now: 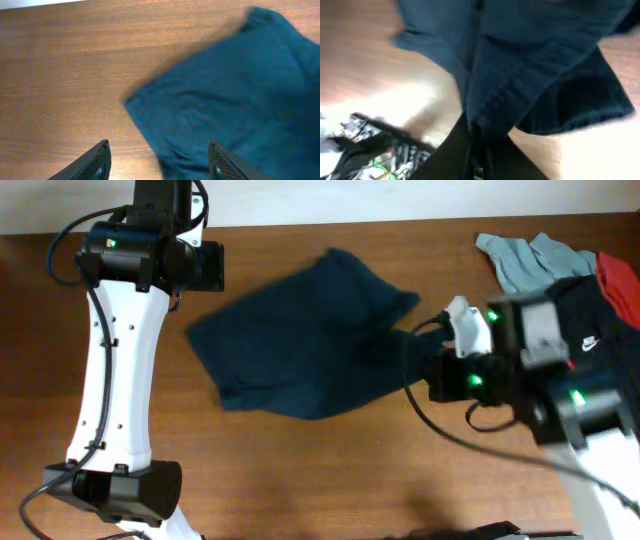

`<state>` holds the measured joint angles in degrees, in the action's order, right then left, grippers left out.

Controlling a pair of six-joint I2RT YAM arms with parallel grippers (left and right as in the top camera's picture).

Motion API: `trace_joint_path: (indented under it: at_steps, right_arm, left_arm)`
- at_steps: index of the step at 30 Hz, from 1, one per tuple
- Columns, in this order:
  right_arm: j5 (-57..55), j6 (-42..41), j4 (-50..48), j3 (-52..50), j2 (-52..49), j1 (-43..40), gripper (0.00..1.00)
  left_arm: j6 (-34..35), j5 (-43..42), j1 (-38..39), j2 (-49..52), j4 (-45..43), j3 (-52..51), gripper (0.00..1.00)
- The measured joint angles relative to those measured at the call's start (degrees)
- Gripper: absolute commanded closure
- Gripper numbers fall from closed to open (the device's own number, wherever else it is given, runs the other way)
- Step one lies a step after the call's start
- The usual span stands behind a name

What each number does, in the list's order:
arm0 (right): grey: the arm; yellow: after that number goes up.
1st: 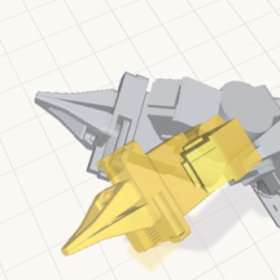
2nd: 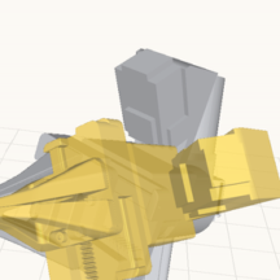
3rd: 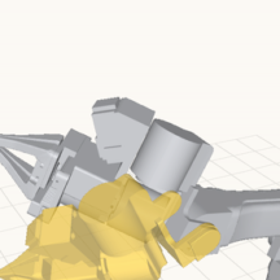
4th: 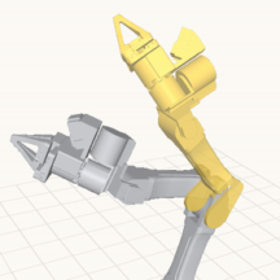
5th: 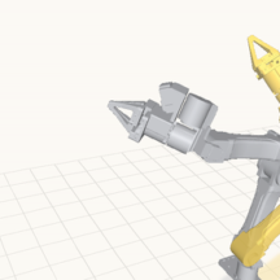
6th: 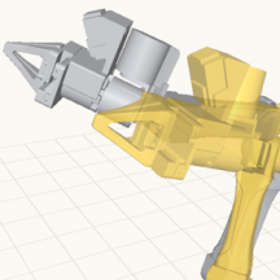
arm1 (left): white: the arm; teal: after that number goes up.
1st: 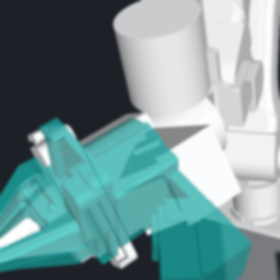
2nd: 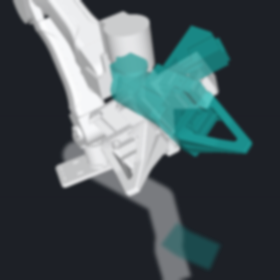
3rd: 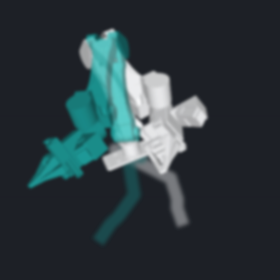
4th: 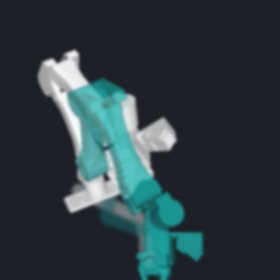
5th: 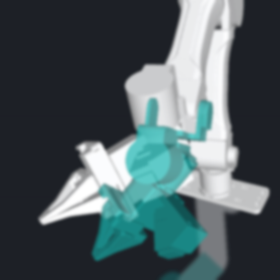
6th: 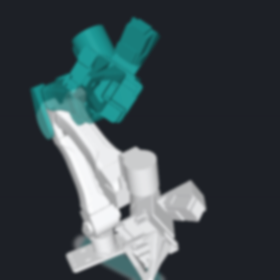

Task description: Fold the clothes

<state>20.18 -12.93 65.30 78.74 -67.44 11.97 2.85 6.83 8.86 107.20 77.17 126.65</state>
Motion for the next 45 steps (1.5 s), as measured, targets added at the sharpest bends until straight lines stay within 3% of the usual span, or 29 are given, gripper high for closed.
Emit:
trace_joint_path:
  at_steps: [6,12,16,20,22,23,24,26,27,29,34,36,38,45]
  right_arm:
    - [0.09,-3.50,-11.32,-0.13,1.99,1.86,0.96]
    - [-5.97,-7.98,-31.69,-0.17,-8.76,1.49,0.96]
    - [-12.37,-12.20,-35.39,-0.15,-19.37,-1.60,0.96]
    - [-13.00,-15.08,-31.87,-0.22,-30.27,-7.10,0.96]
    - [-12.61,-15.58,-29.00,-0.39,-32.68,-9.35,0.95]
    - [-12.57,-15.45,-27.56,-0.46,-32.85,-10.36,0.77]
    - [-12.41,-15.21,-26.64,-0.44,-32.81,-10.93,0.51]
    - [-12.15,-14.43,-23.58,-0.35,-32.81,-11.85,0.28]
    - [-12.07,-14.01,-21.18,-0.37,-32.81,-12.39,0.23]
    - [-11.52,-12.76,-16.74,-0.35,-32.81,-14.05,0.22]
    - [-7.91,-7.69,-12.48,-0.37,-32.79,-15.74,0.21]
    - [-4.57,-3.74,-10.62,-0.37,-32.70,-15.74,0.20]
    - [-3.10,-1.49,-9.46,-0.37,-32.59,-15.74,0.20]
    - [-1.44,1.14,-7.93,-0.37,-32.59,-15.74,0.20]
  left_arm:
    - [0.00,0.00,0.00,0.00,-0.09,0.02,0.31]
    - [0.00,-0.59,0.00,0.00,0.09,0.00,0.29]
    - [0.02,-2.75,0.00,0.00,0.48,0.00,0.26]
    - [-0.46,-8.74,0.00,0.00,1.57,-1.77,0.26]
    - [-0.87,-11.15,0.00,0.00,1.79,-4.11,0.34]
    - [-1.09,-11.93,0.02,0.02,1.73,-5.57,0.39]
    - [-1.36,-13.09,0.00,0.09,1.92,-7.58,0.41]
    - [-1.73,-15.06,0.02,0.17,1.73,-10.99,0.42]
    - [-1.70,-16.52,0.02,0.17,1.81,-14.01,0.42]
    - [-1.40,-18.14,0.07,0.46,0.57,-19.58,0.42]
    - [0.72,-19.74,0.07,0.87,-12.48,-38.66,0.40]
    - [1.33,-20.41,0.04,1.22,-20.09,-45.16,0.31]
    - [1.68,-20.68,0.07,1.22,-27.67,-50.80,0.29]
    - [1.77,-21.24,1.92,2.36,-41.05,-57.99,0.27]
